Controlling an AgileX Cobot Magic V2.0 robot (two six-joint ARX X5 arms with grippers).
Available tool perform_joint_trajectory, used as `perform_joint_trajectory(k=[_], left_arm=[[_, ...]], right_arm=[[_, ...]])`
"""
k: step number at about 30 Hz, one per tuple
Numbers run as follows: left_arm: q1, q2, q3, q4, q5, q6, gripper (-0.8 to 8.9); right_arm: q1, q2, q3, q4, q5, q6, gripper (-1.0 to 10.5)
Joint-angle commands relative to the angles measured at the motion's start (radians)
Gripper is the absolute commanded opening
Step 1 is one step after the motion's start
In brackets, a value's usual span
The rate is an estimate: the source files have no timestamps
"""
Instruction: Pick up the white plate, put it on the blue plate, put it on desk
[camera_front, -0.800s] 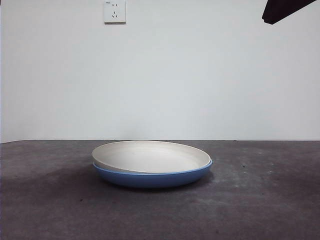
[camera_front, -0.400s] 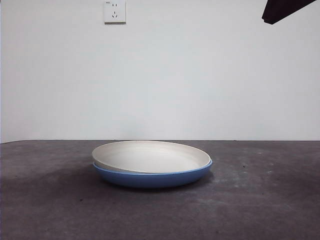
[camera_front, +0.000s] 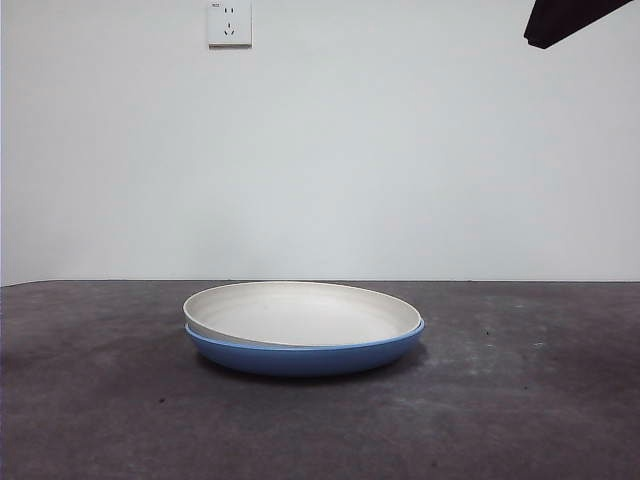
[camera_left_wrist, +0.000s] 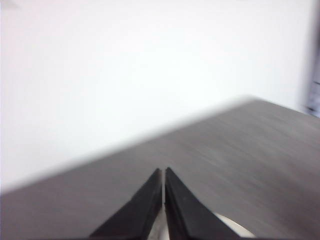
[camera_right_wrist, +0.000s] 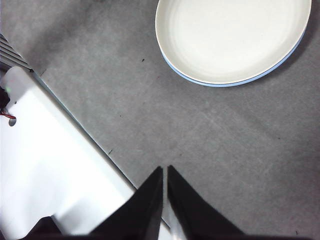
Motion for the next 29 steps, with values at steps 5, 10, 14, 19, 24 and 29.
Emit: perform_joint_trajectory(k=[5,10,14,19,24,29], left_arm=[[0.110,-0.177,-0.203,0.201,-0.221,0.026,0.10],[0.149,-0.324,-0.422,0.267,-0.231,0.026,0.10],[0.164,-0.410,-0.572,0.281,-0.233,0.024,0.10],[0.170,-0.494,-0.732,0.283,-0.233,0.017,0.10],[0.170,-0.560,-0.838,0.282,-0.234,-0.002,0.10],[0.170,-0.614,-0.898,0.277,-0.234,-0.002,0.10]], right_arm=[[0.007,0.006,0.018,0.009,0.000,-0.011,0.1],[0.007,0.006,0.018,0.010,0.000,-0.011,0.1],[0.007,0.006,0.018,0.009,0.000,-0.011,0.1],[0.007,0.006,0.018,0.009,0.000,-0.011,0.1],[0.007,0.006,0.018,0.009,0.000,-0.011,0.1],[0.007,0.006,0.018,0.010,0.000,-0.011,0.1]])
